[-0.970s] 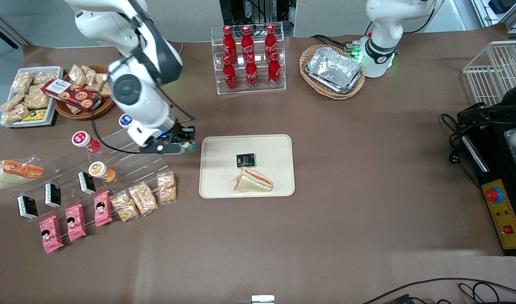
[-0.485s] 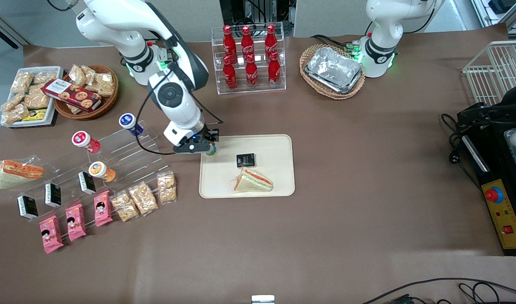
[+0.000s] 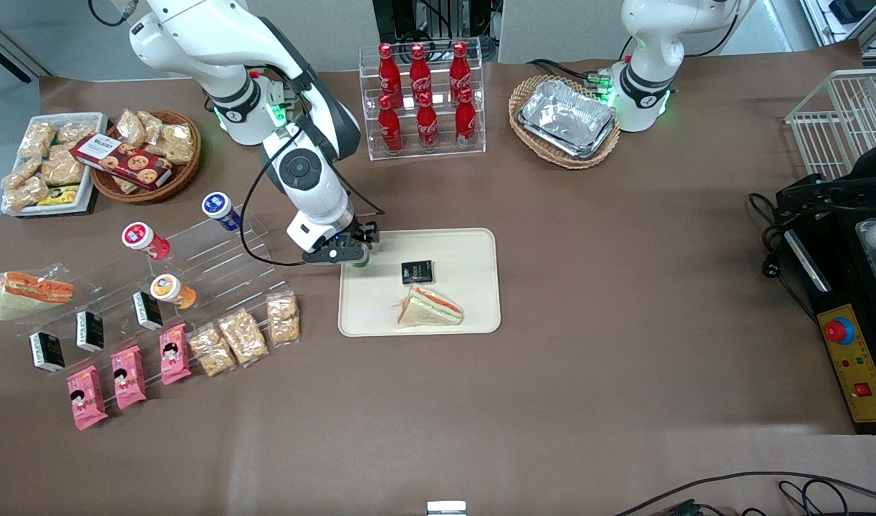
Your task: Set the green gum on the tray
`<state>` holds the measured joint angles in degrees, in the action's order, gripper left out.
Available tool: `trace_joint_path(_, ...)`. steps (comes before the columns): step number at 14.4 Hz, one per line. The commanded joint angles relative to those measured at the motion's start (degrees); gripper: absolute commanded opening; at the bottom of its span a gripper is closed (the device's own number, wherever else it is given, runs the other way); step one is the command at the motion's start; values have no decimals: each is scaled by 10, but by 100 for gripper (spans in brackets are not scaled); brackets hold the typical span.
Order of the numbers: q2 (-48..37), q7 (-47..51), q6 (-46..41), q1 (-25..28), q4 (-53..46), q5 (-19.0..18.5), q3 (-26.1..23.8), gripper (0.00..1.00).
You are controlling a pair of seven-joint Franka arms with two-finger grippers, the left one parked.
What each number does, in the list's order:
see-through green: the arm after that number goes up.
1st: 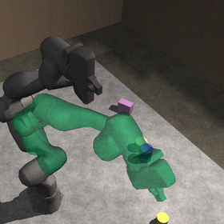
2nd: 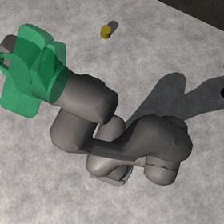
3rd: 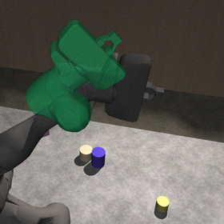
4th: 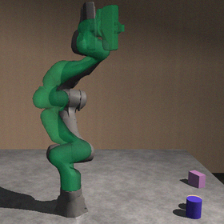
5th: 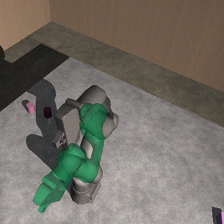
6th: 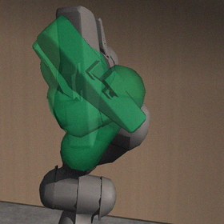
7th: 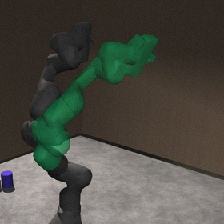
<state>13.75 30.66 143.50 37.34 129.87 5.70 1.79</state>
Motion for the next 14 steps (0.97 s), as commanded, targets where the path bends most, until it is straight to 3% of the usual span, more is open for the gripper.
trace_joint_path(1,-15,-9,-2,-9,-11,8,10,100)
trace_joint_path(5,-86,-21,-138,-97,-59,8,11,100)
trace_joint_path(8,-115,-26,-278,-177,-143,1,12,100)
trace_joint_path(10,-111,-85,-382,-223,-215,0,12,100)
trace_joint_path(14,-114,-198,-435,-304,-269,1,12,100)
